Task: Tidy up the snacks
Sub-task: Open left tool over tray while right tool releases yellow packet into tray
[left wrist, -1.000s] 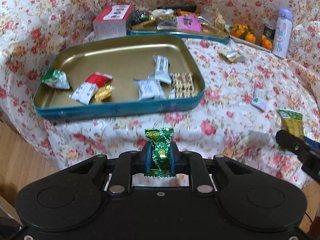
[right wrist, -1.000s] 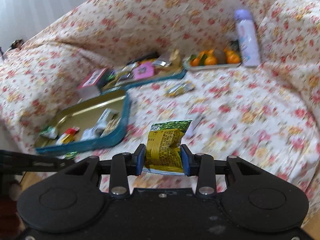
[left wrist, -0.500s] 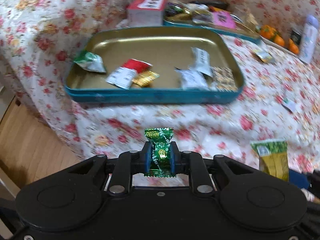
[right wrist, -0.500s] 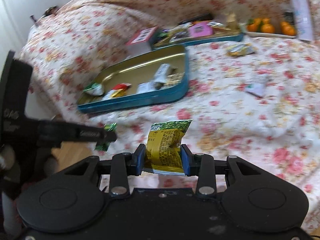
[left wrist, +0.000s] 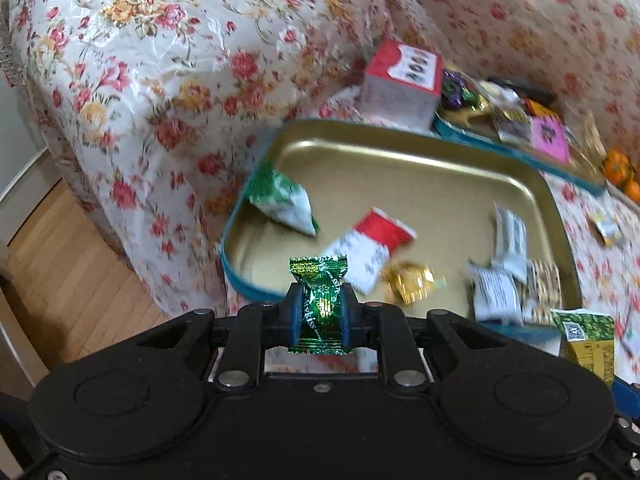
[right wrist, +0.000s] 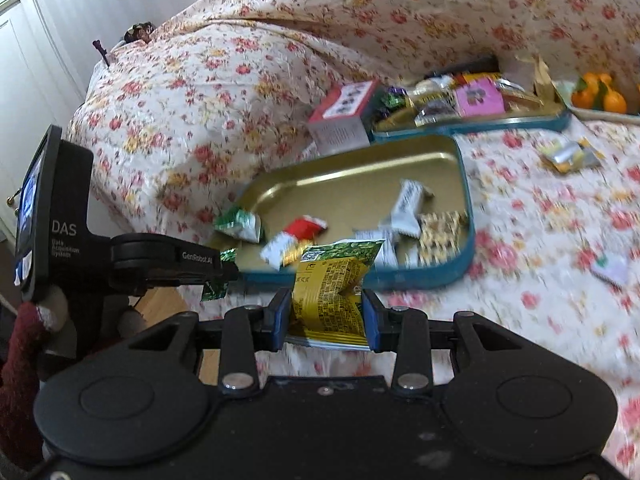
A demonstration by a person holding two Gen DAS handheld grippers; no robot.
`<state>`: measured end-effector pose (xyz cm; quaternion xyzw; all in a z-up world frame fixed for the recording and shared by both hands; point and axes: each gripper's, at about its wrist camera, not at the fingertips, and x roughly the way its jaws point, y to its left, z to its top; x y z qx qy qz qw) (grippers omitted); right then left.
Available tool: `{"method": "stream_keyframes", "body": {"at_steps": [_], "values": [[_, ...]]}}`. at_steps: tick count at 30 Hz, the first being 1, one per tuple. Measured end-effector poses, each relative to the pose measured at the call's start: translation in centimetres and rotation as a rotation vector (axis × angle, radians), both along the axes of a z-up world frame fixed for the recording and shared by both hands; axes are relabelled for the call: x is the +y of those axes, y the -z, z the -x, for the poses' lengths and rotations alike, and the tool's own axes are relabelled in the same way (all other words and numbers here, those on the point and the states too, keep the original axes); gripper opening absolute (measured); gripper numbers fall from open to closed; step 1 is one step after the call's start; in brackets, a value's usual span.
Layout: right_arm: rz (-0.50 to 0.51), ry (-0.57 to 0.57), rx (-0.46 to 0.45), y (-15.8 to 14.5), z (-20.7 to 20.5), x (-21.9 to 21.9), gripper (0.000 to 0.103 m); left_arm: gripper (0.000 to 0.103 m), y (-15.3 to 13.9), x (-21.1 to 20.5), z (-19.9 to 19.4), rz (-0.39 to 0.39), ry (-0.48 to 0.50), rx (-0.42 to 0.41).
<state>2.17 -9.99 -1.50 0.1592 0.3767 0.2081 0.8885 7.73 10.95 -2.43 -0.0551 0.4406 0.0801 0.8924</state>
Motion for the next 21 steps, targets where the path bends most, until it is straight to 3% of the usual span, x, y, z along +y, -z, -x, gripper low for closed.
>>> {"method": "stream_keyframes", "body": {"at_steps": [13,21], "values": [[0.091,0.037,-0.032,0.5,-9.0,4.3,0.039,0.030,1.8,0.4,-4.8,-0.037,0.011,0.022],[0.151,0.024,-0.028,2.0,-11.8,5.9,0.039,0.031,2.3,1.4,-5.3,0.004,-0.009,0.042]]}}
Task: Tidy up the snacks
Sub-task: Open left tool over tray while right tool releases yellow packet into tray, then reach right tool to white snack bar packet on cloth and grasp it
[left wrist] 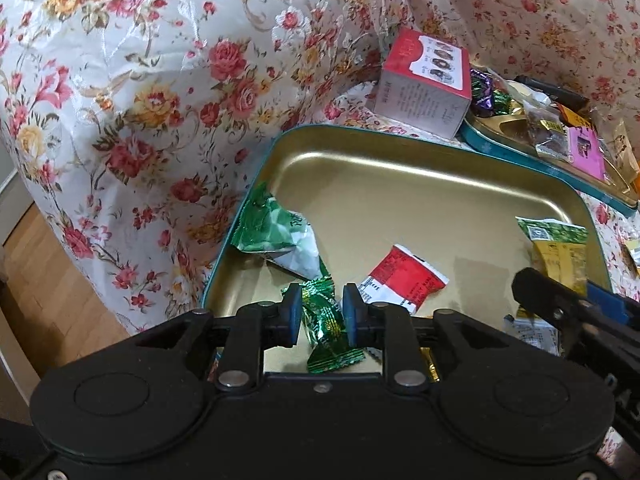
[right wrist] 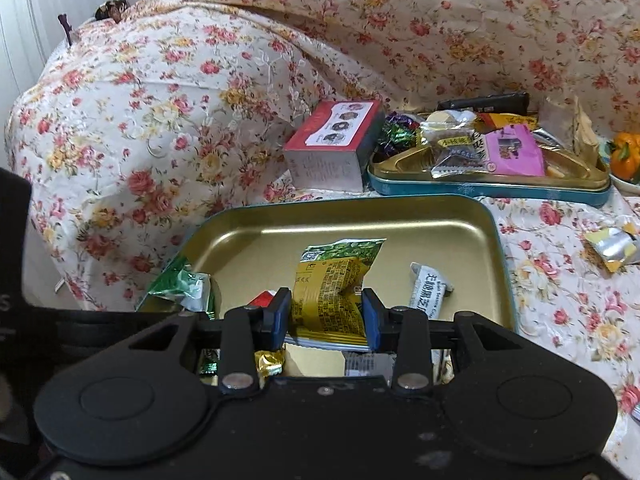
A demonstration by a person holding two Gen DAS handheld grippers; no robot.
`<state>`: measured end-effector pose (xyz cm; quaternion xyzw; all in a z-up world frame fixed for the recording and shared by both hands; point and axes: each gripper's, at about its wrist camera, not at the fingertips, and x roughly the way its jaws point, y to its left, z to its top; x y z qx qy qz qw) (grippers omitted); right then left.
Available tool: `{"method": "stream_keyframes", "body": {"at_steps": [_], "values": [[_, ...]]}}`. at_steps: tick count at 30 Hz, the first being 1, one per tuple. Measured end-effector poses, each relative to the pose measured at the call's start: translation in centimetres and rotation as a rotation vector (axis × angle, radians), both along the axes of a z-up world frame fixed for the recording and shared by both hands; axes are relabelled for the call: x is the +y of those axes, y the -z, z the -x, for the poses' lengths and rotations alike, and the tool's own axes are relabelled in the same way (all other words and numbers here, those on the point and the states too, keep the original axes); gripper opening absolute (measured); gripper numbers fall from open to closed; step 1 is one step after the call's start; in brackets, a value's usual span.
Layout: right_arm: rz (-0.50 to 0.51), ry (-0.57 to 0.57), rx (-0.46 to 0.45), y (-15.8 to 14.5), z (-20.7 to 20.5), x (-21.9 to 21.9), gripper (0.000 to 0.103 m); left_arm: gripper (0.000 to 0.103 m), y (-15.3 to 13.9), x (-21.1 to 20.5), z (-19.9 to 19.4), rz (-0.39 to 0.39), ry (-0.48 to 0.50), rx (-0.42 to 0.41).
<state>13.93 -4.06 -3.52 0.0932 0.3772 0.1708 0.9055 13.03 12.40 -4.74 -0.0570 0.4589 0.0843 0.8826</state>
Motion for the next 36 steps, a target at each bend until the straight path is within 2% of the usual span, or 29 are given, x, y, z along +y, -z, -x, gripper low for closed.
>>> {"method": "stream_keyframes", "body": {"at_steps": [8,11,15,16,21,29,36], "values": [[0.042,-0.015,0.007,0.8,-0.9,1.1,0.040,0.031,-0.3,0.5,1.4,0.026,-0.018,-0.003],[0.058,-0.019,0.004,0.9,-1.1,1.5,0.040,0.031,-0.3,0.4,2.2,0.015,-0.014,-0.004],[0.071,-0.036,-0.013,1.1,-1.3,2.0,0.043,0.031,-0.5,0.2,2.9,-0.007,-0.011,-0.008],[0.080,-0.040,-0.019,1.1,-1.3,2.2,0.048,0.031,-0.6,0.2,3.1,-0.011,-0.009,-0.013],[0.098,-0.025,-0.069,0.2,-0.4,2.1,0.048,0.031,-1.5,-0.4,4.1,-0.018,-0.002,-0.034],[0.063,0.074,-0.152,-2.6,3.6,-1.6,0.048,0.031,-2.9,-2.7,6.3,-0.032,0.048,-0.066],[0.082,0.227,-0.136,-2.0,8.1,-7.6,0.048,0.031,-3.1,-6.6,8.1,-0.044,0.144,-0.068]]}}
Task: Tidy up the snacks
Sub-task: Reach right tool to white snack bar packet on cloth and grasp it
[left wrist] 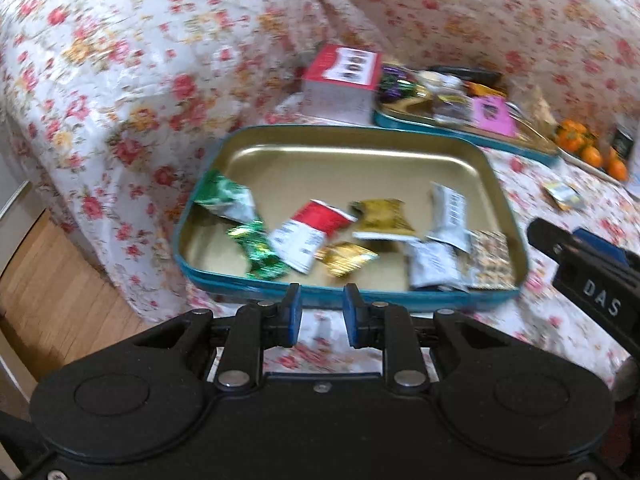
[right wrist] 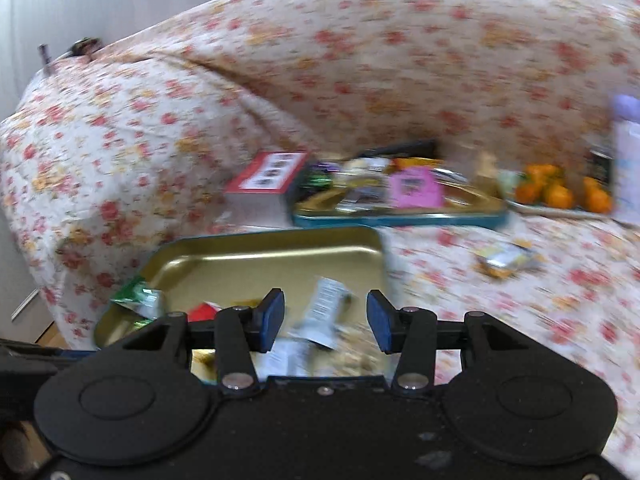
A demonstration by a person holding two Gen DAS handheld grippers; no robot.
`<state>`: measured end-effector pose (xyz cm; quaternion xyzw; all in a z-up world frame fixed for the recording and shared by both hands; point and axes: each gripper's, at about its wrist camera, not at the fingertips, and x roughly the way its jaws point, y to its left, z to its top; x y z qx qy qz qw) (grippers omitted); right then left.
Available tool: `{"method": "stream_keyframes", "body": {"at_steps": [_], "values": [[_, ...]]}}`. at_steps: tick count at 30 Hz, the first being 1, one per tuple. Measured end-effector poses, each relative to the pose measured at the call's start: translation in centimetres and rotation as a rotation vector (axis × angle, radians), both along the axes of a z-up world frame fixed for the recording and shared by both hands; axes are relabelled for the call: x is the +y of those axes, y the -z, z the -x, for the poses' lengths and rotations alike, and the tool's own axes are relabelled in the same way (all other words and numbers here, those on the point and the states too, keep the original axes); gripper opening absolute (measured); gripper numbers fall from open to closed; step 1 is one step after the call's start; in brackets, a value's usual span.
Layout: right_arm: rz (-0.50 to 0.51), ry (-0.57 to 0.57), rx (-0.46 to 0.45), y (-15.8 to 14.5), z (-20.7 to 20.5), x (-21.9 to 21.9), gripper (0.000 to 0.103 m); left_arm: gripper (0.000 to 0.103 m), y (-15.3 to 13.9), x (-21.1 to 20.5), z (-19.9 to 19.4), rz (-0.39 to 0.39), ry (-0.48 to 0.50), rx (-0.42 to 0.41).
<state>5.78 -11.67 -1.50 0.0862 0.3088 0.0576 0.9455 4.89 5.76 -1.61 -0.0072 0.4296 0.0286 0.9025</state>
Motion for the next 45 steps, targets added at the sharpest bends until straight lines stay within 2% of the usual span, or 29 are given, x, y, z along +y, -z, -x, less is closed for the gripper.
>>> {"method": "stream_keyframes", "body": {"at_steps": [8,15,22,28,31,40,45], "values": [[0.055,0.206,0.089,2.9,3.3,-6.9,0.049,0.032,0.2,-5.6,1.2,-0.007,0.142,0.006],[0.084,0.297,0.126,5.0,4.3,-11.1,0.049,0.032,0.2,-10.4,0.7,-0.024,0.273,-0.005],[0.065,0.346,0.108,6.3,0.8,-15.4,0.049,0.032,-0.6,-14.2,-2.3,-0.040,0.362,-0.026],[0.095,0.359,0.133,7.6,-3.4,-18.1,0.049,0.032,-0.7,-16.6,-5.4,-0.042,0.403,-0.035],[0.123,0.347,0.149,7.5,-4.5,-18.2,0.049,0.032,-0.6,-17.7,-7.0,-0.049,0.429,-0.042],[0.013,0.274,0.127,5.9,-2.3,-15.1,0.051,0.032,0.1,-21.1,-11.7,-0.129,0.502,-0.079],[0.052,0.244,0.115,6.0,-1.3,-12.5,0.051,0.032,1.1,-22.1,-12.9,-0.149,0.528,-0.072]]}}
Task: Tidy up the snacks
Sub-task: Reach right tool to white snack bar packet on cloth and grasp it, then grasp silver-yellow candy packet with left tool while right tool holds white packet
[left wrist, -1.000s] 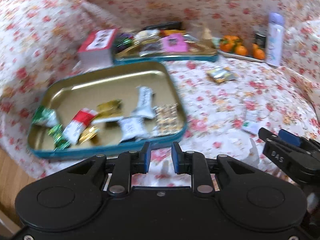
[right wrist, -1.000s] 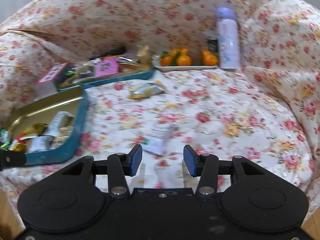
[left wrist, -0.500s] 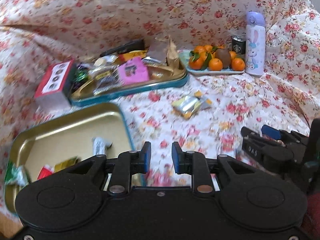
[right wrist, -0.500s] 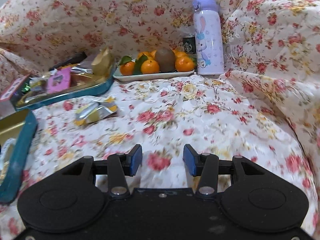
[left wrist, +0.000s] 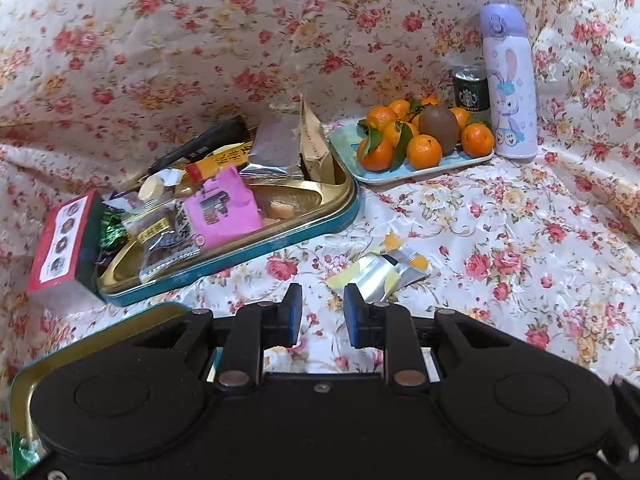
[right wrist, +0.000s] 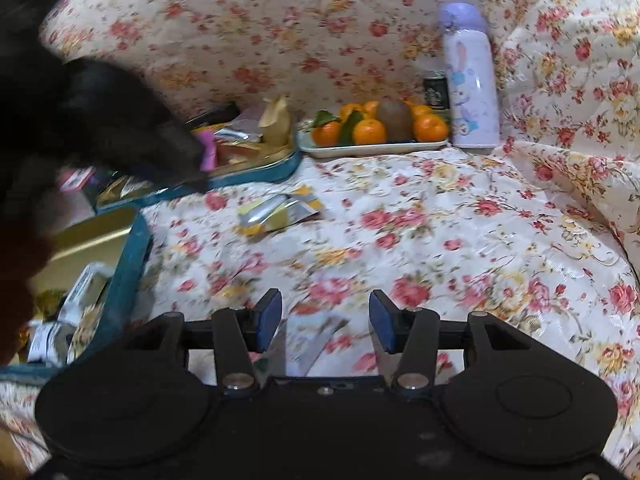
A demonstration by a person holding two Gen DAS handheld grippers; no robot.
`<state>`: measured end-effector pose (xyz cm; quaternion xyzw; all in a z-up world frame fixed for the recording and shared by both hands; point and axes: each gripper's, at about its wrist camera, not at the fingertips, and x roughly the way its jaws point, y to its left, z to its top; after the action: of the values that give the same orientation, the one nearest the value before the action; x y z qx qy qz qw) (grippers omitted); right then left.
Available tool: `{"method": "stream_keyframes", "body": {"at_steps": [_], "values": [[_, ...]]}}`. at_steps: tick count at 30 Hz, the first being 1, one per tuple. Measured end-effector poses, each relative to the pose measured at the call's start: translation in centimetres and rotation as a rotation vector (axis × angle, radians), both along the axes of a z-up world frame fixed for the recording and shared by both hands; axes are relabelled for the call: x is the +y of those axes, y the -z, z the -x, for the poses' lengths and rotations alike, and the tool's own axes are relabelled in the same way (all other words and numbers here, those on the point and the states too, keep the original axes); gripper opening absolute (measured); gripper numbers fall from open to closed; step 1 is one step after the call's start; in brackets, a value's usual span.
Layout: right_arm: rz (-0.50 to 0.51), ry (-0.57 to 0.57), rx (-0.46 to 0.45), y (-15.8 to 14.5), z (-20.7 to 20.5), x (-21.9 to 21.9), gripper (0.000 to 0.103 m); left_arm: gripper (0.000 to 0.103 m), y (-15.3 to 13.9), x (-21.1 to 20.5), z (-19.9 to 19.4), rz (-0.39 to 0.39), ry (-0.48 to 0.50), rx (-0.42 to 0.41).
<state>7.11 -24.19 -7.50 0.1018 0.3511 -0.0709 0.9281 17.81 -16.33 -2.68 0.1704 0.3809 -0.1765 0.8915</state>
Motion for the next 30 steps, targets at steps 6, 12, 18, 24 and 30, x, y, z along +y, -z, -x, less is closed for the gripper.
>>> {"method": "stream_keyframes", "body": {"at_steps": [6,12,18,24,30], "values": [[0.024,-0.030,0.029,1.0,0.4,1.7,0.052,0.032,0.7,-0.5,-0.2,0.012,0.044,0.009],[0.059,-0.038,0.032,1.0,0.3,1.7,0.035,0.032,1.1,-0.9,-1.0,0.024,0.060,0.017],[0.104,-0.006,0.032,1.1,0.0,-0.3,0.026,0.032,2.0,-1.4,-2.6,0.018,0.083,0.059],[0.137,0.074,0.006,1.8,-1.9,-3.5,0.026,0.033,2.7,-2.1,-2.5,0.015,0.157,0.049],[0.168,0.072,-0.023,2.5,-3.8,-5.2,0.026,0.035,3.2,-2.9,-2.5,0.001,0.214,0.073]]}}
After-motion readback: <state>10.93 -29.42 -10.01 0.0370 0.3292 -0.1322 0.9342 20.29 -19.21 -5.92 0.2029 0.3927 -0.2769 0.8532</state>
